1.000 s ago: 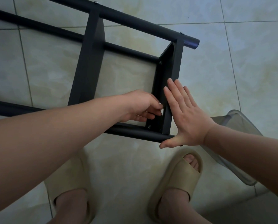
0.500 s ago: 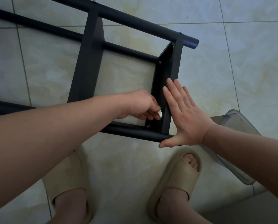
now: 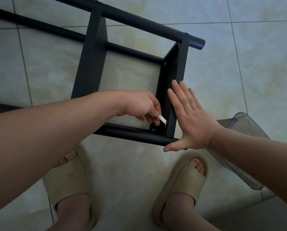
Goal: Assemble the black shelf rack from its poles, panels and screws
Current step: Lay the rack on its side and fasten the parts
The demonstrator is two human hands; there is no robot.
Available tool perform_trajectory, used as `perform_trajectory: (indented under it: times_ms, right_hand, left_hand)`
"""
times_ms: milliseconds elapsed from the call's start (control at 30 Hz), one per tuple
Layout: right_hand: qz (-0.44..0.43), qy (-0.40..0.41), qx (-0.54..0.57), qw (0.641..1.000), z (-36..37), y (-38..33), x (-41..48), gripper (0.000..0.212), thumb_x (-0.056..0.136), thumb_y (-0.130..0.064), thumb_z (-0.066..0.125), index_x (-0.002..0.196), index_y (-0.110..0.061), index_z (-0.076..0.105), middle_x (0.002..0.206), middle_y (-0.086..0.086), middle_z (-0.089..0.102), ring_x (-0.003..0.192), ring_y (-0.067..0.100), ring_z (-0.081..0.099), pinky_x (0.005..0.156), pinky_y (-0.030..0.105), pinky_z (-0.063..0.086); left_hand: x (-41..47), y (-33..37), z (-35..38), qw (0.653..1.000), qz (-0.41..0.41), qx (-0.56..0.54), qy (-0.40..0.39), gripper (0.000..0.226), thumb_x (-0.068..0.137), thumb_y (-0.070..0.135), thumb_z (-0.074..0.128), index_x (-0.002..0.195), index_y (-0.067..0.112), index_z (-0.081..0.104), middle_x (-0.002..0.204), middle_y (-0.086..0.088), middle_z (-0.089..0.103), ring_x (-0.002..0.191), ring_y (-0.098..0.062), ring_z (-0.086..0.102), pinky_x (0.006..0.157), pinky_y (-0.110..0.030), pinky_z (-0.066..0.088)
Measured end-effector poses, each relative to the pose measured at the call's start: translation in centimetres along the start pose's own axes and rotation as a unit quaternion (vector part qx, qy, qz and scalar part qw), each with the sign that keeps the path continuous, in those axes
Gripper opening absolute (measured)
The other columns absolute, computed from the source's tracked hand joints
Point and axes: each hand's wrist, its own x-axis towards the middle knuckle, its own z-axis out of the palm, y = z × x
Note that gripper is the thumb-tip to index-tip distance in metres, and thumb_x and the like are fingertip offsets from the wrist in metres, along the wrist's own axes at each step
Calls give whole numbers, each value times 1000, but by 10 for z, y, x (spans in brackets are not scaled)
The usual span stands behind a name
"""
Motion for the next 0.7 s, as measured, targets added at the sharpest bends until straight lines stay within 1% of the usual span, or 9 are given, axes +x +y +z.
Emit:
perform_trajectory:
  times_ms: [167, 267, 433, 500, 600, 667, 700]
  right_hand:
    - [2, -2, 3, 1000, 0, 0, 0, 142, 66, -101, 34, 160, -2, -5, 168, 19, -10, 156, 37, -12, 124, 61, 9]
    - [3, -3, 6, 1000, 0, 0, 0, 142, 66, -101, 35, 160, -2, -4, 168, 19, -11, 156, 37, -13, 125, 61, 8]
    - [1, 4, 9, 1000, 1, 0, 0, 141, 66, -100, 38, 160, -2, -3, 167, 18, -11, 156, 37, -12, 125, 61, 8]
    - [1, 5, 10, 1000, 1, 0, 0, 141, 66, -100, 37, 160, -3, -3, 168, 18, -10, 156, 37, -11, 125, 61, 8]
    - [0, 6, 11, 1000, 1, 0, 0, 141, 66, -101, 36, 160, -3, -4, 168, 17, -11, 156, 37, -11, 125, 61, 8]
    - [1, 6, 11, 1000, 1, 0, 0, 141, 66, -100, 38, 160, -3, -3, 168, 17, -11, 156, 37, -11, 125, 61, 8]
    - [1, 7, 10, 1000, 1, 0, 0, 141, 66, -100, 38, 160, -3, -3, 168, 17, -11, 156, 37, -11, 125, 61, 8]
  left_hand:
    - [-3, -1, -4, 999, 1, 47, -25, 20, 99, 7, 53, 87, 18, 64, 88, 2, 75, 83, -8, 64, 83, -30, 46]
    - [-5, -3, -6, 997, 1, 67, -36, 19, 98, 7, 55, 87, 19, 66, 92, 3, 76, 83, -6, 64, 83, -29, 47]
    - [-8, -5, -8, 993, 5, 105, -48, 20, 97, 6, 59, 88, 20, 69, 90, 12, 75, 88, -6, 62, 85, -30, 48]
    - [-8, -5, -9, 992, 8, 119, -46, 19, 96, 6, 61, 88, 21, 71, 90, 12, 73, 85, -6, 60, 81, -28, 48]
    - [-10, -5, -9, 988, 9, 148, -44, 17, 95, 9, 63, 89, 22, 71, 88, 12, 69, 81, -3, 56, 78, -25, 42]
    - [-11, -4, -9, 985, 7, 165, -47, 16, 95, 10, 64, 89, 23, 71, 90, 10, 69, 84, -5, 57, 78, -26, 42]
    - [-11, -4, -9, 984, 7, 171, -48, 14, 95, 11, 64, 90, 22, 70, 92, 8, 70, 88, -8, 59, 81, -27, 44]
